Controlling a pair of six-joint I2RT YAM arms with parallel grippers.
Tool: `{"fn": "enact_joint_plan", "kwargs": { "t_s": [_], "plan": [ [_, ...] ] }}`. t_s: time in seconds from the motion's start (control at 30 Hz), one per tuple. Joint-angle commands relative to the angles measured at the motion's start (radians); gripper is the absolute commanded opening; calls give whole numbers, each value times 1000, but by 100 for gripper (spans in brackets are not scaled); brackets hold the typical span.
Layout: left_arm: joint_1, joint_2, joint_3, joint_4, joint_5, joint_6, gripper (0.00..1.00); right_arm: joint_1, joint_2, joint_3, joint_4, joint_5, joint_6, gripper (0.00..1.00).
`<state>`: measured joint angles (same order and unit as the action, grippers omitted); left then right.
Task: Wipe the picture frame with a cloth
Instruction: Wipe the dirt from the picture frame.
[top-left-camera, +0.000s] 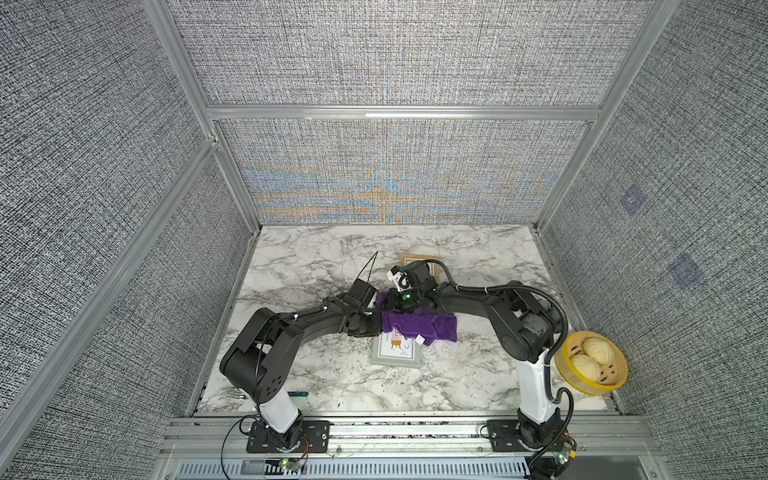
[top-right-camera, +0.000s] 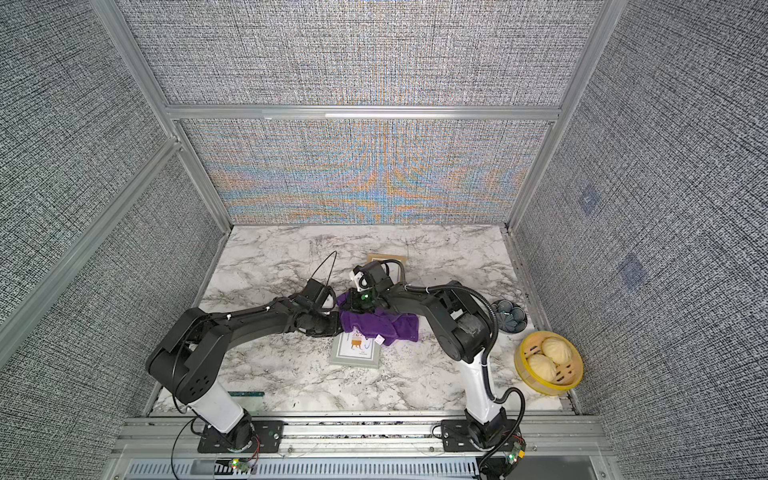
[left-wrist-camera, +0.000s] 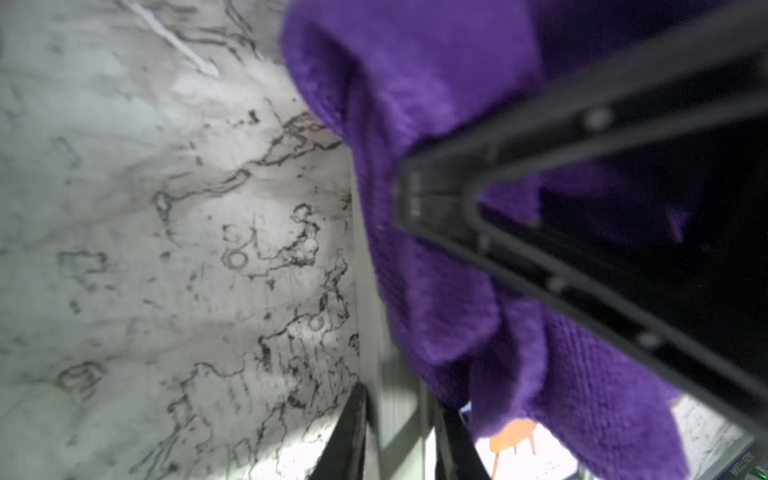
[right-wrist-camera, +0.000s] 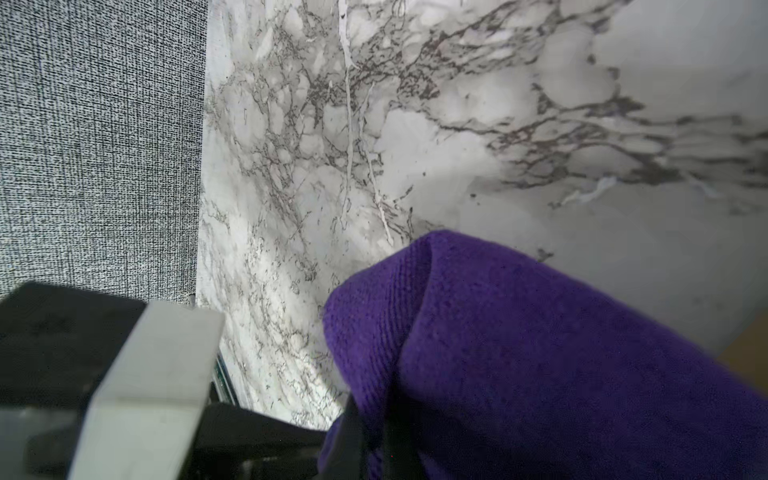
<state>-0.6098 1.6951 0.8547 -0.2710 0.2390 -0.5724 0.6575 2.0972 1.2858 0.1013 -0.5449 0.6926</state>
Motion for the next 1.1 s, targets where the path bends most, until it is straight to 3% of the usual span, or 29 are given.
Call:
{"fn": "enact_joint_plan", "kwargs": {
  "t_s": [0.0, 0.17, 0.43, 0.67, 0.83, 1.07],
  "plan": [
    [-1, 20, -21, -224, -89, 6, 4, 5, 23, 14, -124, 125, -21, 0],
    [-1, 37, -13, -277, -148, -49, 4, -9, -48, -88, -255, 272, -65, 0],
    [5, 38, -23, -282, -167, -73, 3, -83, -211, -285, -289, 312, -129, 0],
    [5, 40, -11, -263, -141, -13, 3, -29, -131, -171, -178, 159, -141, 0],
    [5, 40, -12, -252, -132, 2, 3, -7, -28, -89, 45, -2, -12, 0],
    [5, 34, -19, -253, -144, -15, 2, -17, -28, -61, -70, 111, 0, 0]
  ]
}}
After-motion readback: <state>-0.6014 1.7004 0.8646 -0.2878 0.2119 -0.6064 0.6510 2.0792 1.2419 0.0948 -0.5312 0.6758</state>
